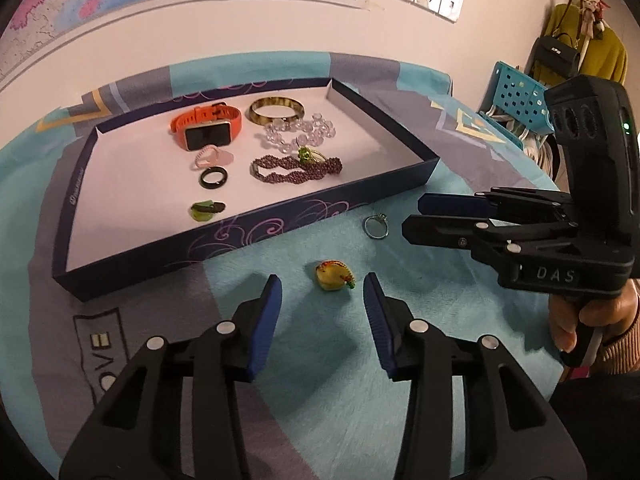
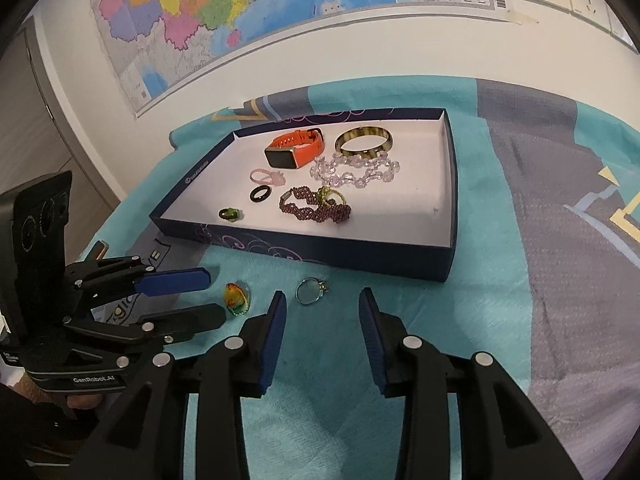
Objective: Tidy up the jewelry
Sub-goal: 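Lift both open grippers away from the box toward the rings on the cloth, then grasp the amber-stone ring with the left gripper while the right gripper grasps the silver ring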
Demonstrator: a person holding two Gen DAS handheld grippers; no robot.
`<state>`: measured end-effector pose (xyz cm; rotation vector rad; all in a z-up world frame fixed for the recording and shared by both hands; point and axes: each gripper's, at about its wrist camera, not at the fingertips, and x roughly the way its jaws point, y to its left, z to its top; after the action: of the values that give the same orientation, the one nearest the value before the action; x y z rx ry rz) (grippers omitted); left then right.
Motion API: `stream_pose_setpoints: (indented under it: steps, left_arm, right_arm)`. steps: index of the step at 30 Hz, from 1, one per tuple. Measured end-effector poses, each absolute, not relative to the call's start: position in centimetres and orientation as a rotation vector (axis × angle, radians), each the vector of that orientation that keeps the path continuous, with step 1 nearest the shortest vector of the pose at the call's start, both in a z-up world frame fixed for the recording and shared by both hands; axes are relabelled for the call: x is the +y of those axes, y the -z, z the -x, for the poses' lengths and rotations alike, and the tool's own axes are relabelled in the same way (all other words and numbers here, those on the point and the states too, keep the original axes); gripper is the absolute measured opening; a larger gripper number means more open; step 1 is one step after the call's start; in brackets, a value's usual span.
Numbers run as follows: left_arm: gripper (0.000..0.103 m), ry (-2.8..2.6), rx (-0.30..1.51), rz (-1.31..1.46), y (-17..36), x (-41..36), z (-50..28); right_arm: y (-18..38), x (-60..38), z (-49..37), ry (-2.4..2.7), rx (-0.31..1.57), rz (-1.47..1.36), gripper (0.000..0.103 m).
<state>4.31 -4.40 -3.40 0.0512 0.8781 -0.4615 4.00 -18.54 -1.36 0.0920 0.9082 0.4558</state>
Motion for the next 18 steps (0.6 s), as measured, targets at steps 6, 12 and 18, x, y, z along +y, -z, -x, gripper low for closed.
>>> stream_pose_setpoints:
  steps: [6,12,18]
  left_arm:
    - [0.030,0.450,0.895,-0.081,3.8,-5.6,-5.1]
    - [0.017,0.439,0.900,-0.079,3.7,-5.5,-5.0]
    - [0.017,0.453,0.900,-0.061,3.7,-5.3,-4.6]
  right_arm:
    - [1.8,-18.5,-4.1,-0.451,0.920,-0.092,0.036]
    - [1.9,-18.3,-4.2,-0.452,0.923,-0.082,0.036]
    - [1.9,-17.2,-4.5,-0.449,0.924,-0.039,0.036]
